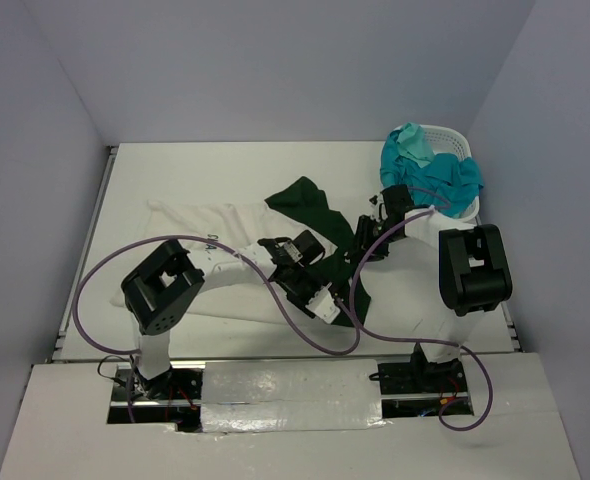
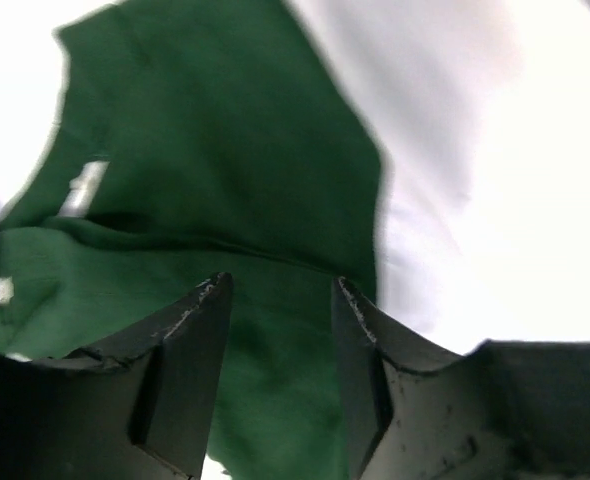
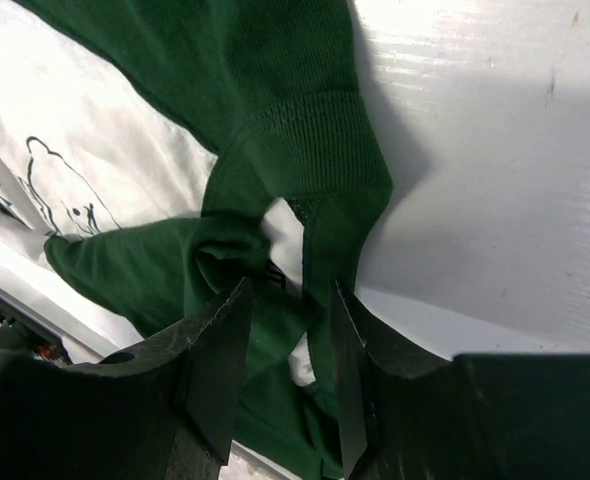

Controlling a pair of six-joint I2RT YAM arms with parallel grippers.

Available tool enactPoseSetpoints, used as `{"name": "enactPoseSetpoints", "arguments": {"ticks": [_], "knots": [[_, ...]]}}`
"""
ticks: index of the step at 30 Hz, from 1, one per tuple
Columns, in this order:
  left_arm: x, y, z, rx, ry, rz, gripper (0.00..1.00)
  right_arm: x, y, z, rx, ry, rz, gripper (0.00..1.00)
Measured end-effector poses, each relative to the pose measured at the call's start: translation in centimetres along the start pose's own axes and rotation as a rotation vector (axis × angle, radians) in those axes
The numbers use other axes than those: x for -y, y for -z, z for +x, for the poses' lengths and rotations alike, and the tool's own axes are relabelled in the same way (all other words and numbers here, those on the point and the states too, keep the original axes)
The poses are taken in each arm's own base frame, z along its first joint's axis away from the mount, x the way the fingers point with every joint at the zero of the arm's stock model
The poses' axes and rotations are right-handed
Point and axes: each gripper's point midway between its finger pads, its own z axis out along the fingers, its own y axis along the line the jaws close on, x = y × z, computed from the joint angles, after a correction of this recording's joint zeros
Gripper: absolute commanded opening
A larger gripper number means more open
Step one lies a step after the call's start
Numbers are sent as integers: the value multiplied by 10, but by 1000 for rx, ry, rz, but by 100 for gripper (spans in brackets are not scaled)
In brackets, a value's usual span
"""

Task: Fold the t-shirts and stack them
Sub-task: Fold the flattened tshirt in 1/3 of the way

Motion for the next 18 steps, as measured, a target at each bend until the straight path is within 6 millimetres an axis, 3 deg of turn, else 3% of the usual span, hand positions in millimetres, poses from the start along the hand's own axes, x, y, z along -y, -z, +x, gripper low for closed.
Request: {"name": "enactPoseSetpoints", "arguments": {"ticks": [6, 9, 12, 14, 16, 18], "knots": [[14, 0, 3, -15, -8, 53, 50, 2, -2, 7, -15, 9, -2, 43], [10, -2, 5, -40, 0, 39, 42, 2, -3, 10, -20, 10, -8, 43], [8, -4, 9, -59, -2, 35, 28, 1, -4, 12, -19, 16, -21, 39], [8, -4, 10, -68, -6, 38, 8, 0, -5, 14, -21, 23, -28, 27], [9, -4, 10, -68, -11, 39, 0, -1, -7, 17, -30, 26, -29, 16], [9, -3, 10, -68, -13, 39, 0, -3, -7, 19, -35, 34, -31, 12]]}}
